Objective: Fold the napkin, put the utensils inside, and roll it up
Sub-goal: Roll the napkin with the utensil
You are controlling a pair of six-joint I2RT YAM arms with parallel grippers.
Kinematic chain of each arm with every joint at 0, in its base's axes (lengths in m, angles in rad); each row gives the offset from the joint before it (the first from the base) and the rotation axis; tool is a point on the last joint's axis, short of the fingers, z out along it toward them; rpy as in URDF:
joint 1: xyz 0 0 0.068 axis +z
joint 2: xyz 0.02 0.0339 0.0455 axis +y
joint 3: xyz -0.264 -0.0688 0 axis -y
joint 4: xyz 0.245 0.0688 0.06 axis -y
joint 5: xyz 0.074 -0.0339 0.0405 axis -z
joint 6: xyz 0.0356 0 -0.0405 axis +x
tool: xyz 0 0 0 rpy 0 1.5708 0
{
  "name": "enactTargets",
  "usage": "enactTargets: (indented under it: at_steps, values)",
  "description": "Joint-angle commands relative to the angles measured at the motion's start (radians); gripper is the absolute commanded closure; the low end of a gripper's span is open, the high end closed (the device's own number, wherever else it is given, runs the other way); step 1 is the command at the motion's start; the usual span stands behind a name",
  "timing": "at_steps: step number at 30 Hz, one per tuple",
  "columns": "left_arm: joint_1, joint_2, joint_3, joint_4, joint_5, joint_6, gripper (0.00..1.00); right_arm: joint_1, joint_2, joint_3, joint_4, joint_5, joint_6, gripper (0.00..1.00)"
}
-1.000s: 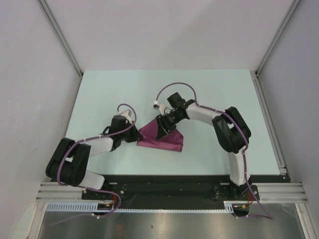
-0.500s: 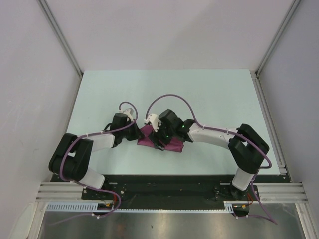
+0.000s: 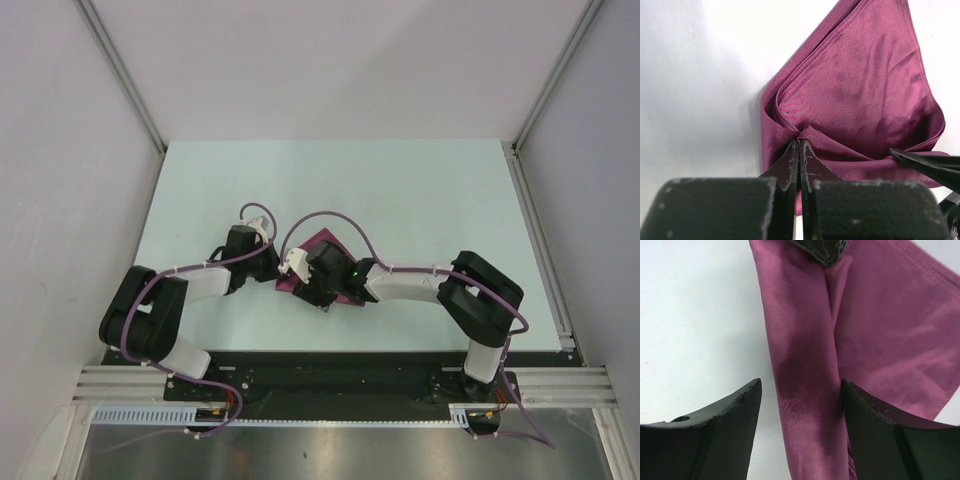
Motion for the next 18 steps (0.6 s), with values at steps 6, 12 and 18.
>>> enactTargets:
  at_steps: [6, 12, 18]
  values:
    - [0.002, 0.014, 0.021, -0.050, 0.003, 0.021, 1.00, -0.016, 0.059, 0.033, 0.040, 0.034, -0.010, 0.33]
    - [0.002, -0.032, 0.021, -0.033, 0.017, 0.013, 0.94, -0.075, 0.118, 0.092, -0.041, -0.110, 0.020, 0.65]
    - [0.008, -0.118, 0.035, -0.060, -0.053, 0.003, 0.62, -0.134, 0.165, 0.153, -0.160, -0.347, 0.047, 0.78]
